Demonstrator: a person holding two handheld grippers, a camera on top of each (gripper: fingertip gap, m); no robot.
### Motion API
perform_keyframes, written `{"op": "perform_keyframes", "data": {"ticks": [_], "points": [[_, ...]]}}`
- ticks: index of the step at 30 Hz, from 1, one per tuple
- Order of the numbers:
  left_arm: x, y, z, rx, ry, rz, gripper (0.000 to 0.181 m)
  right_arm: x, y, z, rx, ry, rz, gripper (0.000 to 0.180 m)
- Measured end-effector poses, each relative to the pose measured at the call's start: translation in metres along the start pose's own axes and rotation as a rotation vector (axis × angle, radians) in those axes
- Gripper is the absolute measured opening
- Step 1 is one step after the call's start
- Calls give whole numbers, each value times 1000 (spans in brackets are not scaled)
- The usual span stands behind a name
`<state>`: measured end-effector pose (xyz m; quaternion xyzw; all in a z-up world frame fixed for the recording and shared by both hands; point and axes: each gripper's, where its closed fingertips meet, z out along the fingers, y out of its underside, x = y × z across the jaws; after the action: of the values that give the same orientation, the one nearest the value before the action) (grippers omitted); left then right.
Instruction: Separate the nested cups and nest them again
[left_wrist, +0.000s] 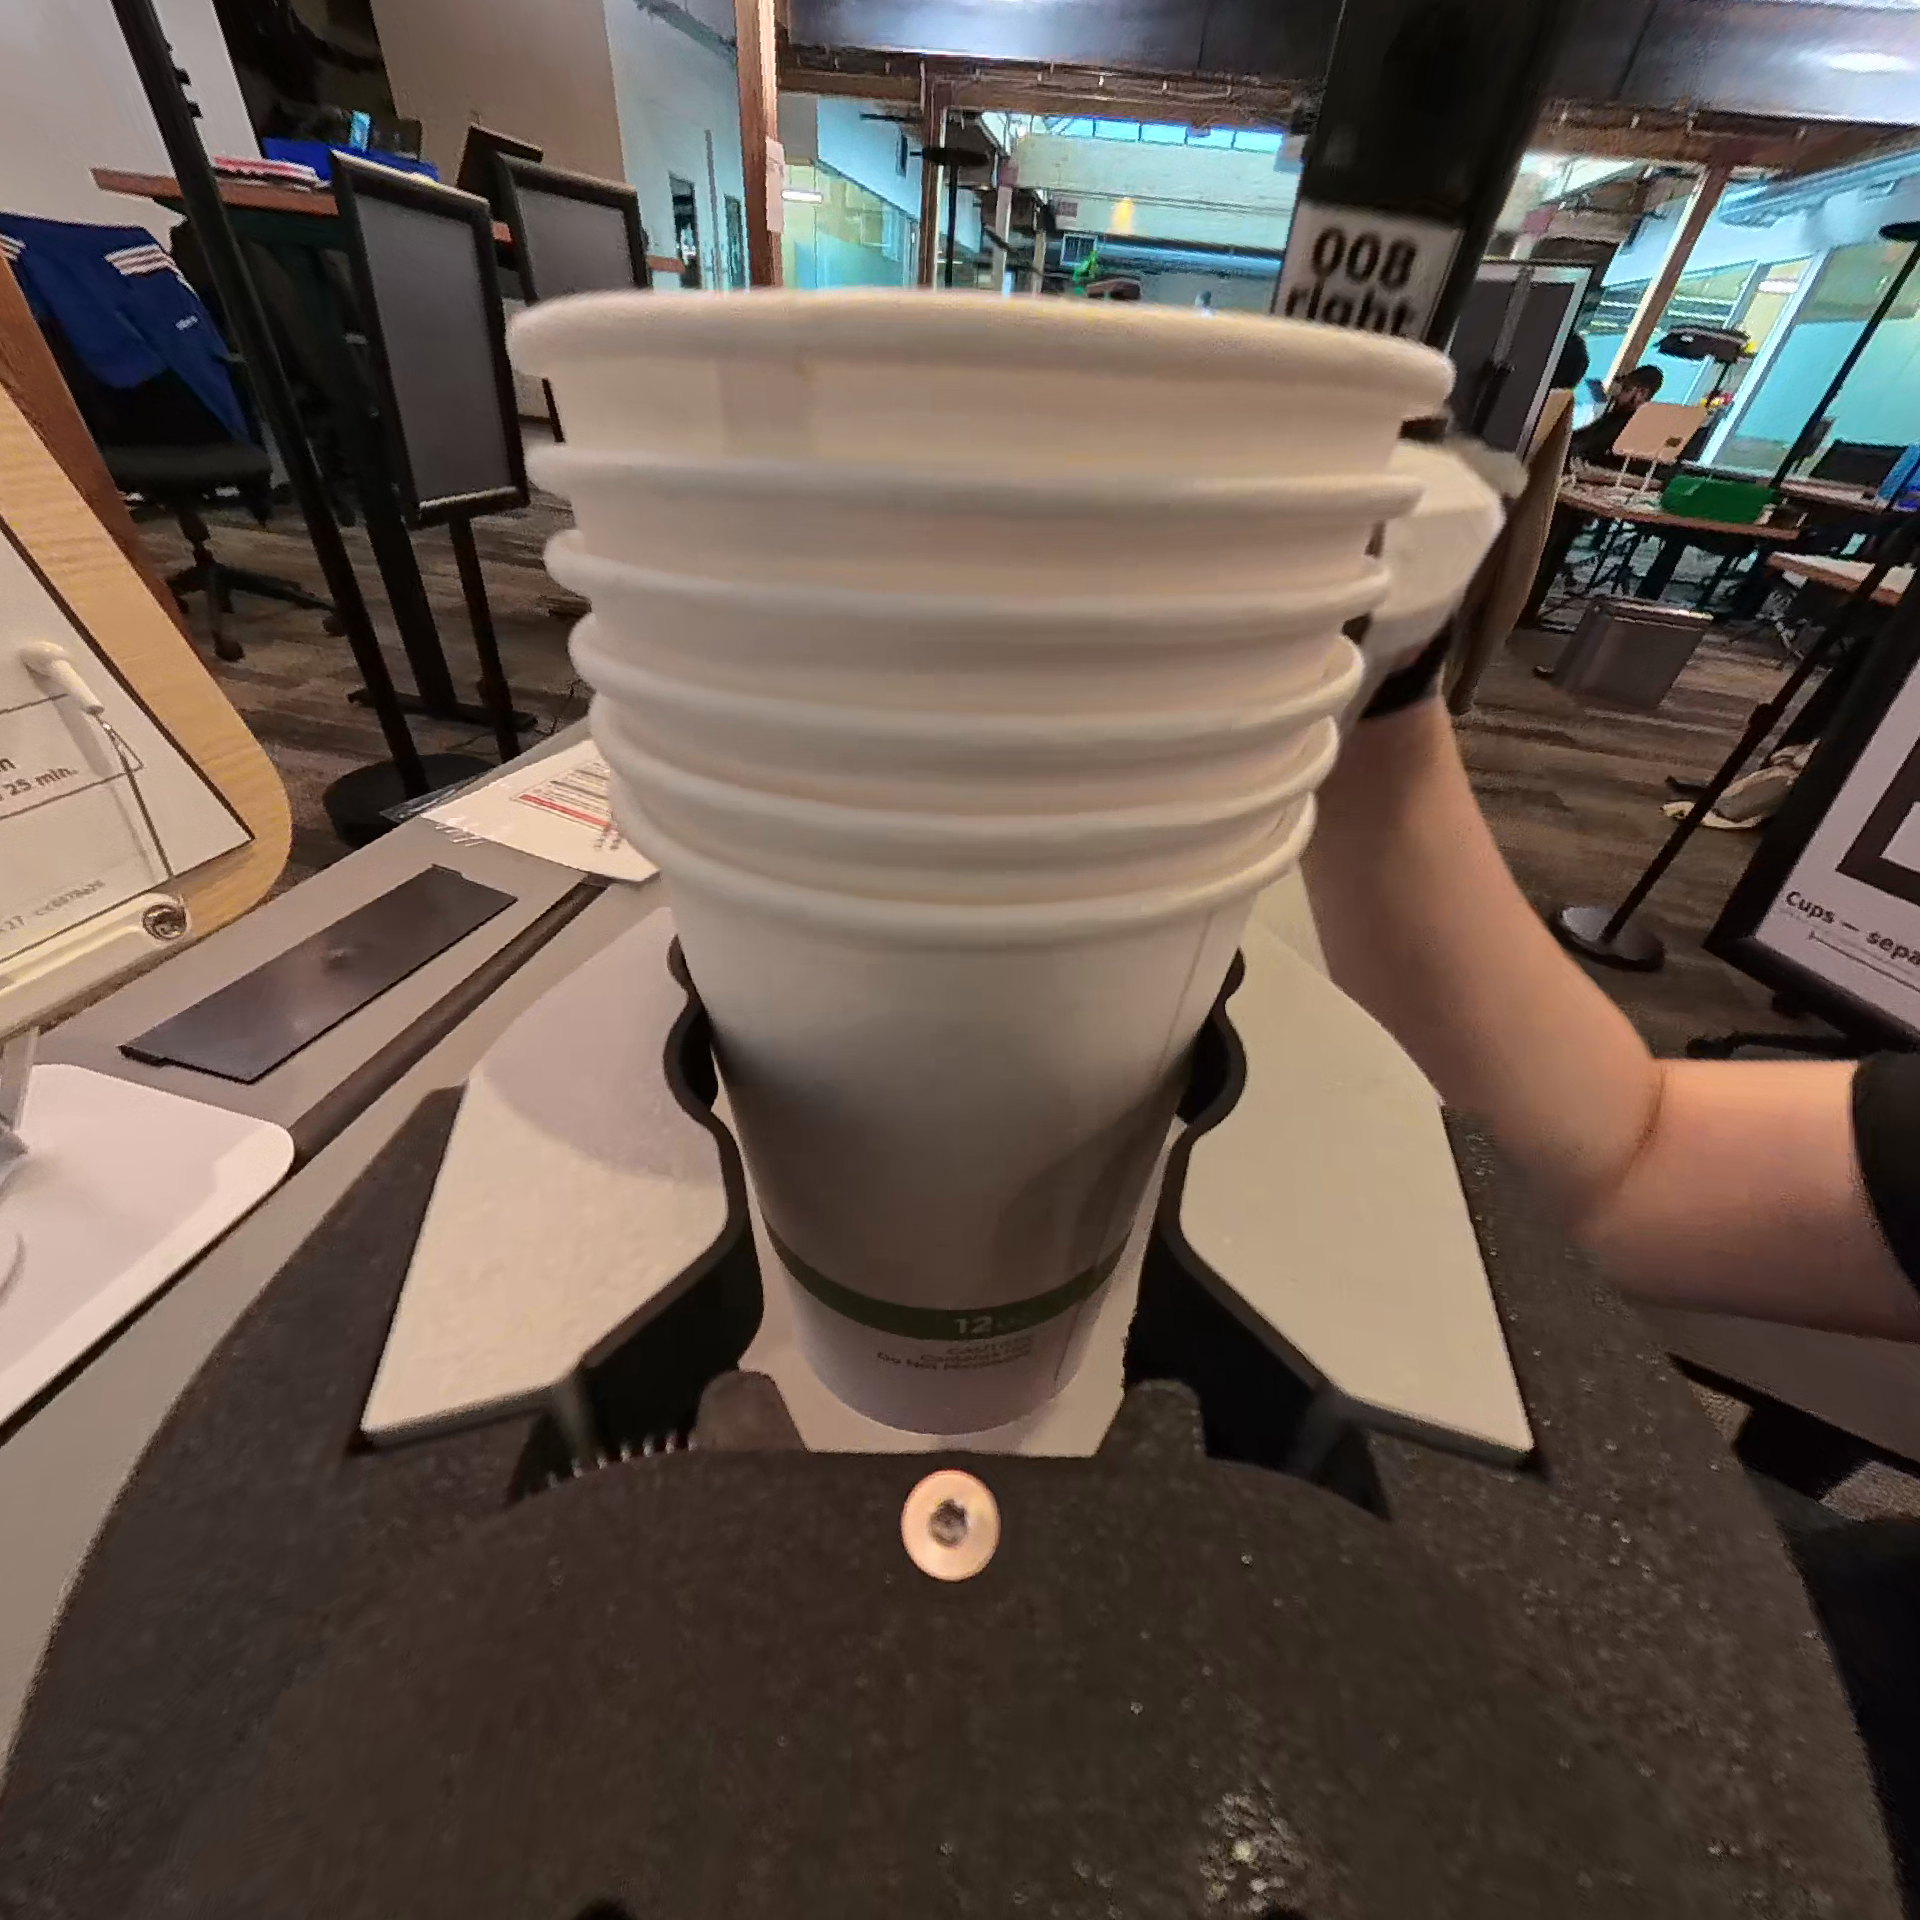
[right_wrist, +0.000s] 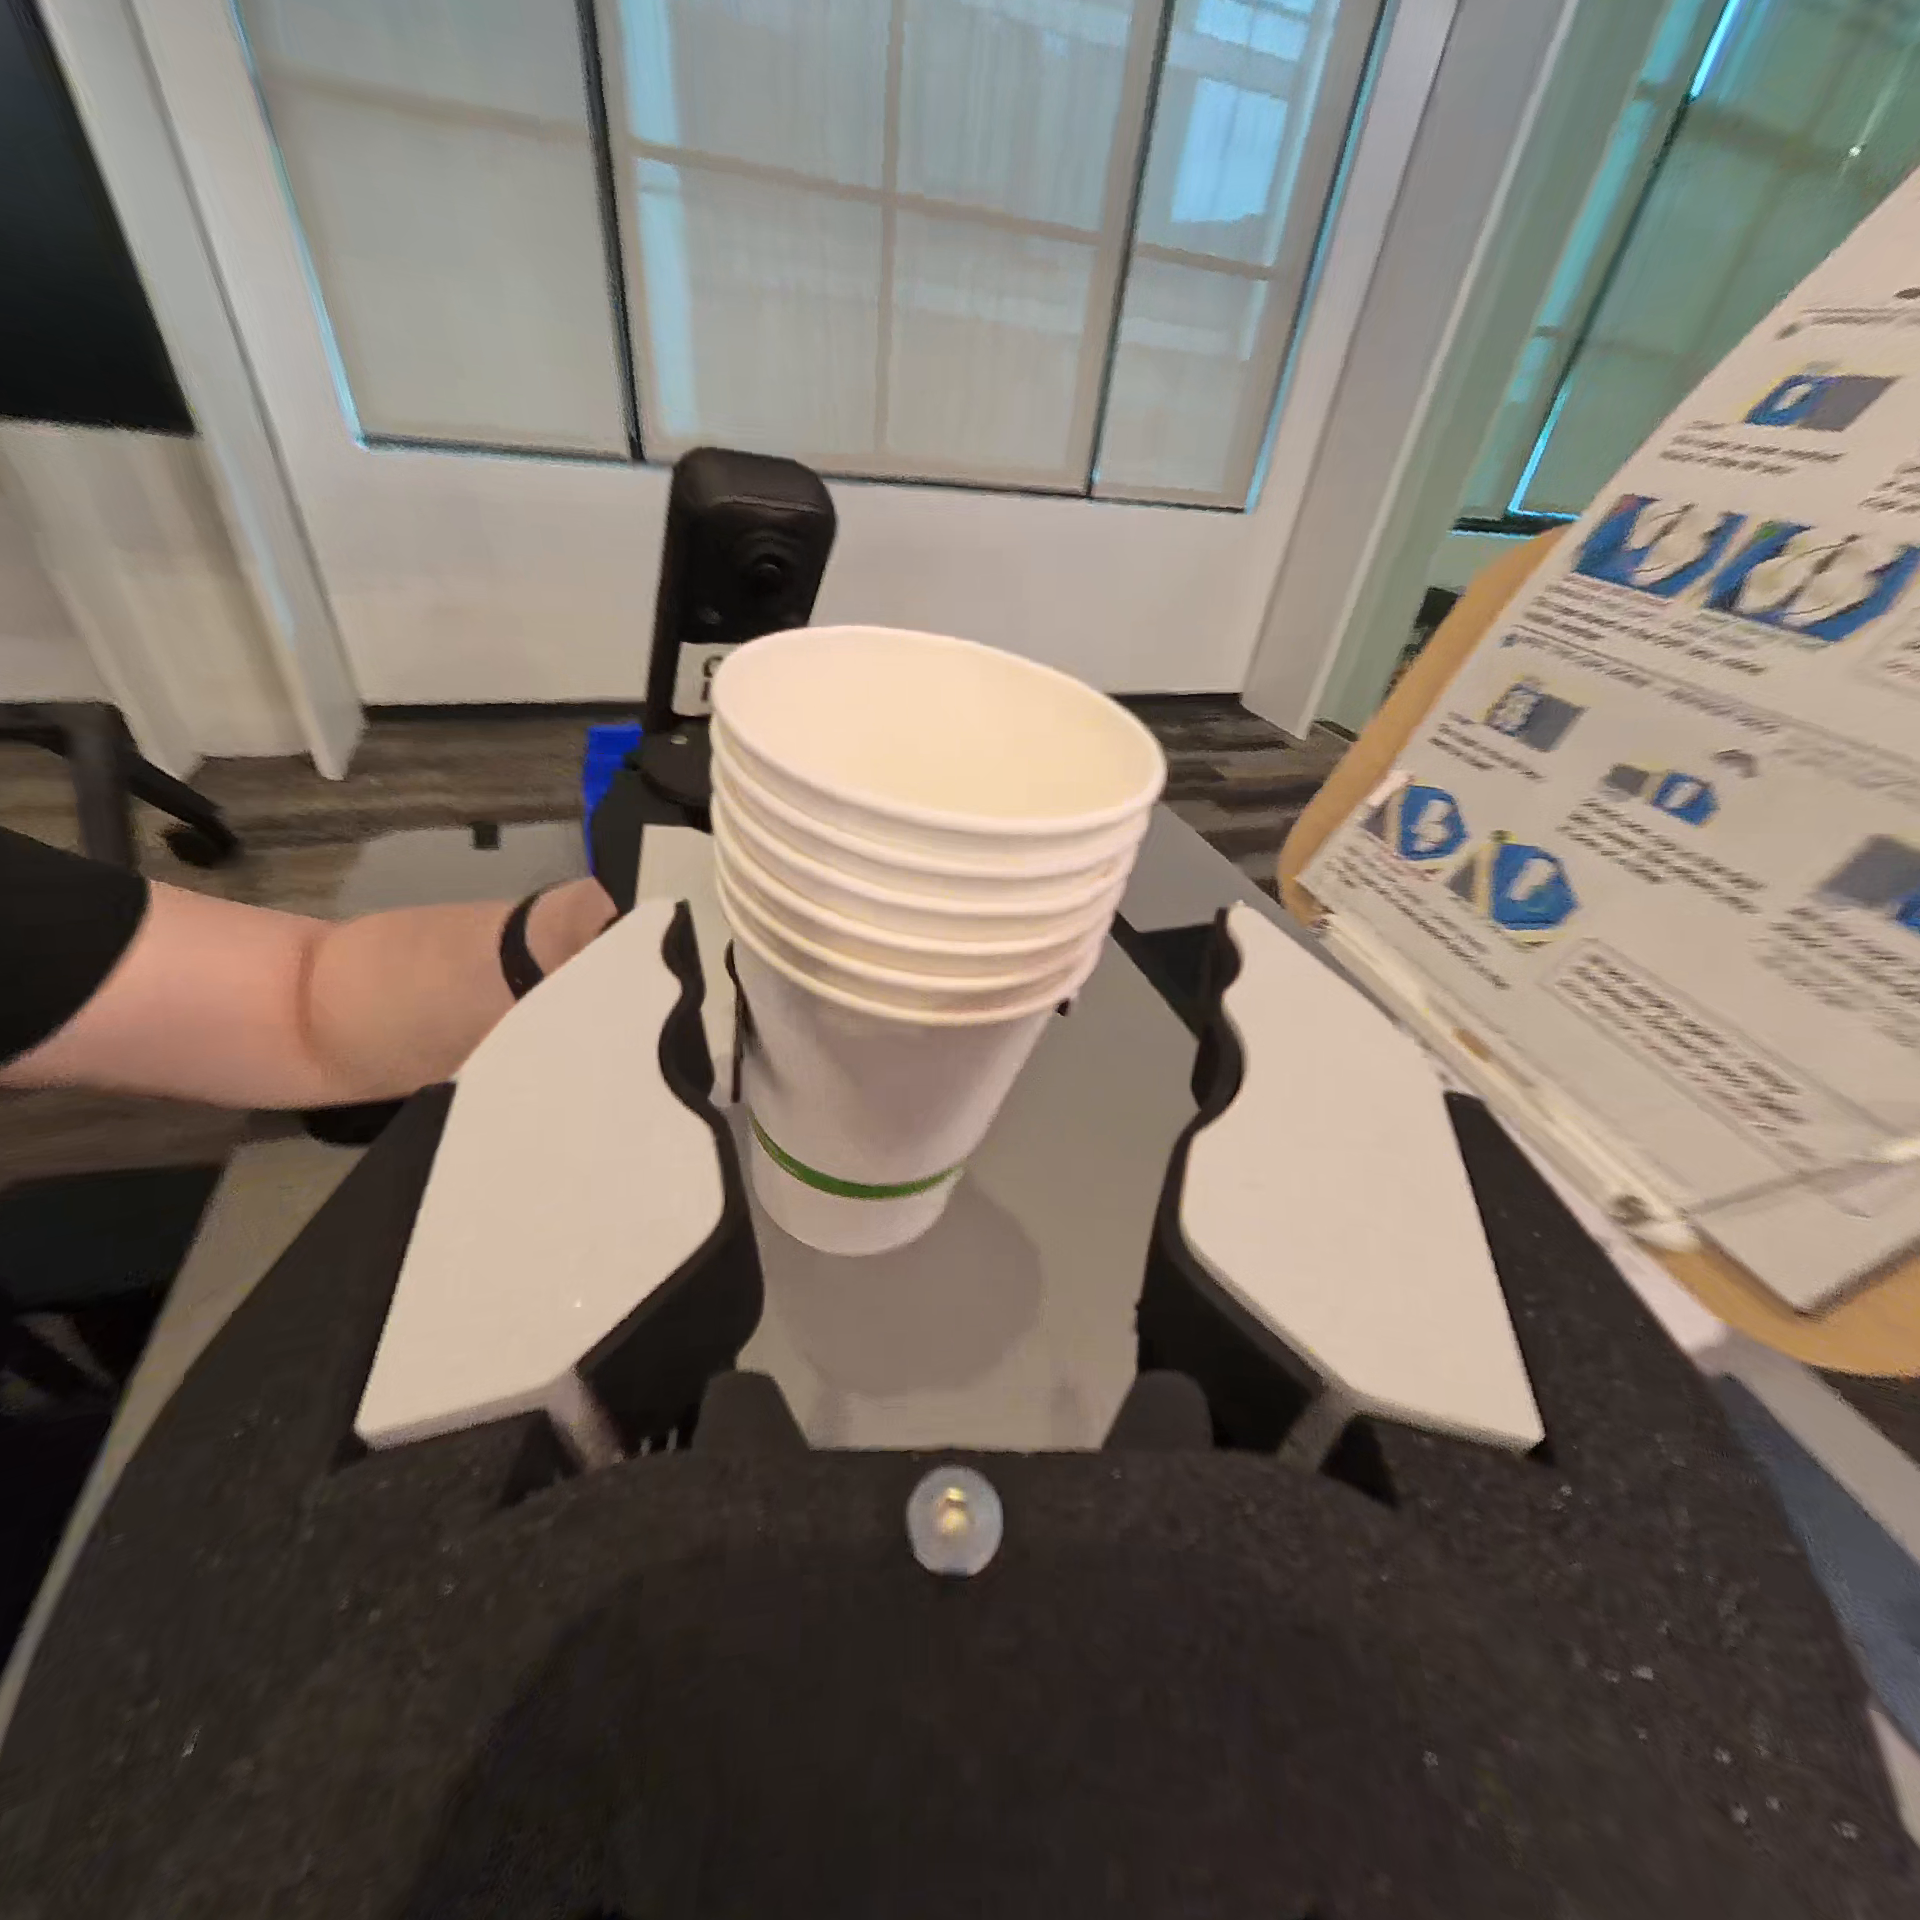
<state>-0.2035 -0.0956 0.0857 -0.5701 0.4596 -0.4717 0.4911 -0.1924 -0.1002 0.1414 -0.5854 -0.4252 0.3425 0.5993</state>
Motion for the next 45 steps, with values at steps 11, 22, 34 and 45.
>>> {"op": "perform_keyframes", "data": {"ticks": [11, 22, 34, 45], "points": [[-25, 26, 8, -109, -123, 80, 91, -25, -2, 7, -608, -245, -288, 27], [-24, 32, 12, -139, -136, 108, 91, -24, 7, 15, -737, -281, -198, 11], [-22, 26, 9, -117, -130, 102, 91, -32, 10, 17, -799, -301, -203, 4], [-21, 23, 8, -100, -125, 86, 91, -30, -3, 15, -807, -257, -215, 2]]}}
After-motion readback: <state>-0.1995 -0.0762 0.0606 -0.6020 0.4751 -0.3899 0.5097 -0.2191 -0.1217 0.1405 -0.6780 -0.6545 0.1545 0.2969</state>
